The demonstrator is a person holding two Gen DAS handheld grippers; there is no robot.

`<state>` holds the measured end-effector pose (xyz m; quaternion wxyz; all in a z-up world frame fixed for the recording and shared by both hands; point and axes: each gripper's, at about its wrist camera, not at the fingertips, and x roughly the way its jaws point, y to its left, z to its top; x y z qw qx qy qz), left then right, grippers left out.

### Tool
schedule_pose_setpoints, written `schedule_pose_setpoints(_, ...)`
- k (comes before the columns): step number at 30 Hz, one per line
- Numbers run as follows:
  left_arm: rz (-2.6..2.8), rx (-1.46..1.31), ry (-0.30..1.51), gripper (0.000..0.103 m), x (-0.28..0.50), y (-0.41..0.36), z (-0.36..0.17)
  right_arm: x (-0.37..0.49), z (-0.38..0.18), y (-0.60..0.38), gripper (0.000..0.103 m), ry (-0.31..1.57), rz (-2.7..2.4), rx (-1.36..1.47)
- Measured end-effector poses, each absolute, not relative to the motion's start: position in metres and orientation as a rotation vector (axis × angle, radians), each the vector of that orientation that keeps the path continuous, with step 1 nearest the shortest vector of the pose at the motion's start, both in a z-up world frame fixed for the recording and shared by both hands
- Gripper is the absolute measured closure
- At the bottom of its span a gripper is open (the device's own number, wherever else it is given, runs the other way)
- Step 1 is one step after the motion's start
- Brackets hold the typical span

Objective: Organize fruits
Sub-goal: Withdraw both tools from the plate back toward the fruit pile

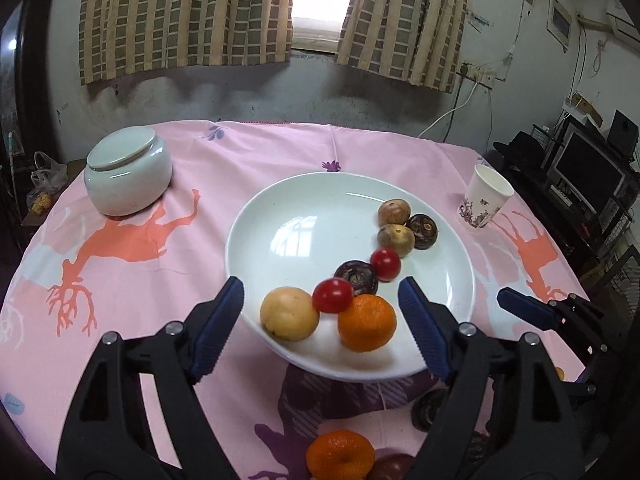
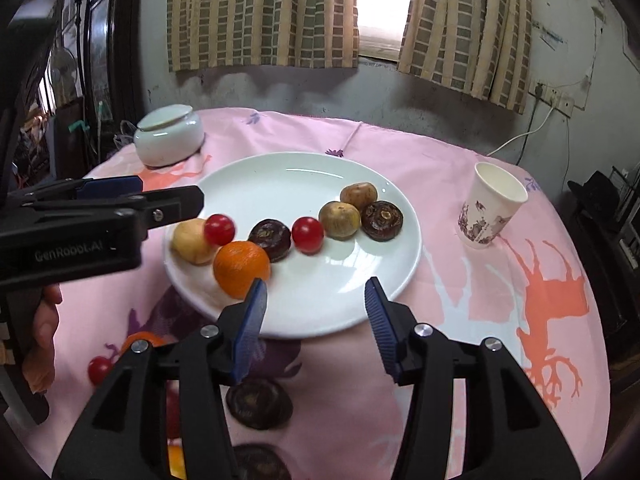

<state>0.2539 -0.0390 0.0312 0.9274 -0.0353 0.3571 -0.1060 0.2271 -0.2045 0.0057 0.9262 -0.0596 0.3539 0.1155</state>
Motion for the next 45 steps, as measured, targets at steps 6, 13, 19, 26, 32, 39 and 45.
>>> schedule_pose_setpoints(6,-0.236,-0.093,0.742,0.018,0.215,-0.031,0.038,0.186,0.013,-0.225,0.046,0.746,0.239,-0.020)
schedule_pose_setpoints(13,-0.252,-0.133,0.767,0.015,0.160,-0.022,0.028,0.136,0.010,-0.242,0.046,0.767,0.196,0.069)
schedule_pose_setpoints(19,-0.259,-0.143,0.783,0.015,0.127,-0.022,0.010,0.106,0.000,-0.252,0.046,0.768,0.218,0.165)
schedule_pose_setpoints(26,-0.257,0.004,0.788,0.015,0.113,-0.035,-0.011,0.105,-0.014,-0.250,0.046,0.820,0.229,0.126)
schedule_pose_setpoints(32,-0.298,0.019,0.786,0.015,0.108,-0.035,-0.009,0.105,-0.020,-0.250,0.046,0.862,0.242,0.160)
schedule_pose_setpoints(39,-0.324,0.034,0.849,0.015,0.110,-0.038,-0.015,0.102,-0.021,-0.247,0.046,0.882,0.265,0.179)
schedule_pose_setpoints(45,-0.279,-0.038,0.858,0.015,0.118,-0.013,-0.009,0.101,-0.026,-0.238,0.046,0.930,0.345,0.211)
